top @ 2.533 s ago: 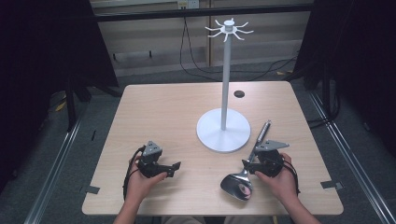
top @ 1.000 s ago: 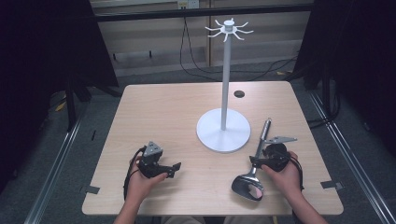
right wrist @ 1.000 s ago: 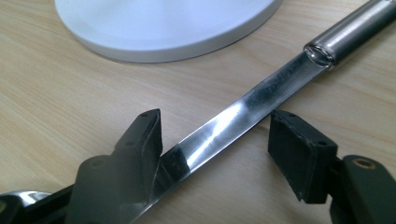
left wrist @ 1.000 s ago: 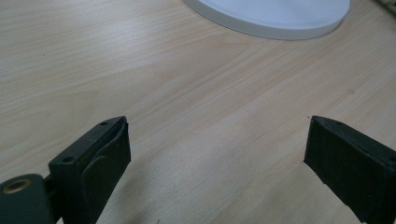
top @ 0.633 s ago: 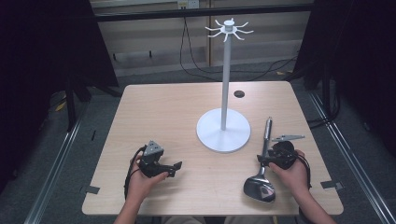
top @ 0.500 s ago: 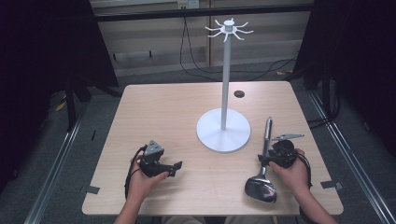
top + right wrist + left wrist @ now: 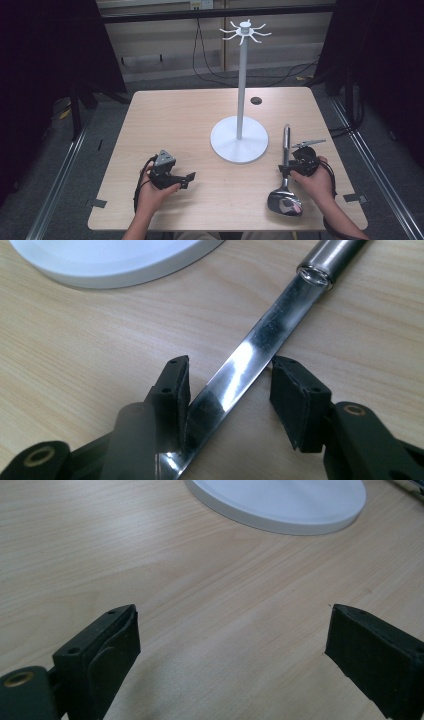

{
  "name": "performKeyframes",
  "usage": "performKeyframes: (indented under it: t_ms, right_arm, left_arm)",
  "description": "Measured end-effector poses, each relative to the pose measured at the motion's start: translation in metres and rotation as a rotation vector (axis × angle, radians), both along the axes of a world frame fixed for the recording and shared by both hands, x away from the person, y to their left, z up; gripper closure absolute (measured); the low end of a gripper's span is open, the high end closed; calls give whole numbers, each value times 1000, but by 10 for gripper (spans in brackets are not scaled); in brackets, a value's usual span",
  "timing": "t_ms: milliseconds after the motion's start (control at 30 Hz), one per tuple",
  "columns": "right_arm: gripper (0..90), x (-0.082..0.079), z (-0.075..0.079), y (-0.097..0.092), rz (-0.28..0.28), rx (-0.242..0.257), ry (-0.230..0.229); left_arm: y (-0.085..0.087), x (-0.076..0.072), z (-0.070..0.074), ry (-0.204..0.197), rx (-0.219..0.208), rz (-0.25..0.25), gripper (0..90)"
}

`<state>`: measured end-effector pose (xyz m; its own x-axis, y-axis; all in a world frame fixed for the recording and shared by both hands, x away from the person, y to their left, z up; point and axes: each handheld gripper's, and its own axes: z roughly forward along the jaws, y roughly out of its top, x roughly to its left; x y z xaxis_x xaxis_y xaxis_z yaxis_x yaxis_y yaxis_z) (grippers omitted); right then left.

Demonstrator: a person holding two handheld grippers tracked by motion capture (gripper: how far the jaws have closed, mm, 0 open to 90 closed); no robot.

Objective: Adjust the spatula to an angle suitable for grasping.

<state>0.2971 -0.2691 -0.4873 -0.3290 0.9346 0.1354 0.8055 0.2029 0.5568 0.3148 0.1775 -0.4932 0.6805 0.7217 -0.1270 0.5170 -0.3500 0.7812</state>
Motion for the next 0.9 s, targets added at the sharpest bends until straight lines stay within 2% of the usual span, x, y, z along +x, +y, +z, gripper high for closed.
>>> performKeyframes:
  t_ms: [333,567,800,900]
  right_arm:
    - [564,4,5,-3,-8,-40,67]
    - [589,12,11,1,-45,-79,157]
    - [625,20,13,1,-62,-98,207]
    - [642,21,13,0,-69,-94,214]
  left_arm:
    - [-1,0,0,0,1,-6,71]
    - [-1,0,0,-2,2,-7,71]
    - [0,0,0,-5,7,-6,71]
    - [-1,0,1,-5,6,-7,71]
